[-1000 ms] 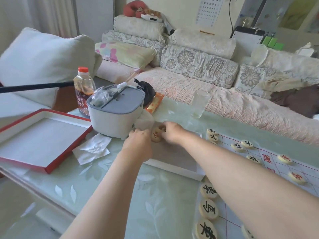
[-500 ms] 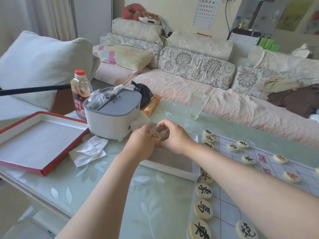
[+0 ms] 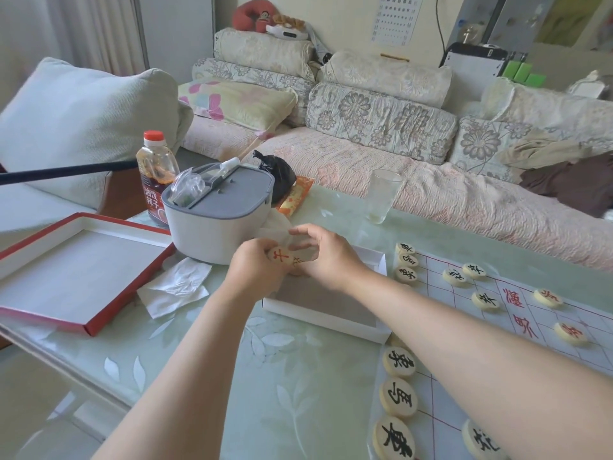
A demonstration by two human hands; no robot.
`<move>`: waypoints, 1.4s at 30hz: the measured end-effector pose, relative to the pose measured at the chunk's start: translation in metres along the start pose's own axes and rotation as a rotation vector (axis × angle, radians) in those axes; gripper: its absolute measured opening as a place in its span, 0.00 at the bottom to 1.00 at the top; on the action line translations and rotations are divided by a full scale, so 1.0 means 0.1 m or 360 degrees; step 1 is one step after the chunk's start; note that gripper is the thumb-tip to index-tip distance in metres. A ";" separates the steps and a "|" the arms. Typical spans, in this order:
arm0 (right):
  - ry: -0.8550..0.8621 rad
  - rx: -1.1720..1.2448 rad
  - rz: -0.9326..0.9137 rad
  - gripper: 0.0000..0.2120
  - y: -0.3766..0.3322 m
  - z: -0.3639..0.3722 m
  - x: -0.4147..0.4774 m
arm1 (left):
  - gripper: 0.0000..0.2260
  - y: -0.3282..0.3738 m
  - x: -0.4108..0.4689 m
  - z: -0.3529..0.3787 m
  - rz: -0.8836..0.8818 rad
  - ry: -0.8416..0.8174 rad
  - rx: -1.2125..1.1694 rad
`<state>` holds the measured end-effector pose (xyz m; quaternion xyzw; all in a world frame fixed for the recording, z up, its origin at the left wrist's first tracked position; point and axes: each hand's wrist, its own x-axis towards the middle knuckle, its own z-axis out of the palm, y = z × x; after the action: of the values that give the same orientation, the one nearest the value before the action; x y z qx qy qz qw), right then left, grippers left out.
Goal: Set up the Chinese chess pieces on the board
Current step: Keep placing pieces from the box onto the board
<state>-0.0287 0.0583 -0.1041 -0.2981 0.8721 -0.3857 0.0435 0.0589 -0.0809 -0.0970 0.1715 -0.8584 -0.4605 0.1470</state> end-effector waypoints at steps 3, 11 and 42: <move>-0.0096 -0.0395 0.0199 0.32 0.03 0.06 0.05 | 0.17 -0.01 0.05 0.01 -0.0019 0.0026 0.0061; -0.0126 -0.0622 0.0240 0.21 0.01 0.12 0.08 | 0.22 -0.01 0.13 0.10 0.0018 0.0045 0.0227; 0.0645 -0.0766 0.0937 0.12 1.68 -2.84 -3.07 | 0.15 2.04 -1.50 2.63 0.0702 -0.0889 0.0263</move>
<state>0.0539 0.5006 -0.0703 0.0438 0.9759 -0.1931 -0.0914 0.0532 0.2838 -0.0798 -0.1388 -0.9161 -0.3760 -0.0117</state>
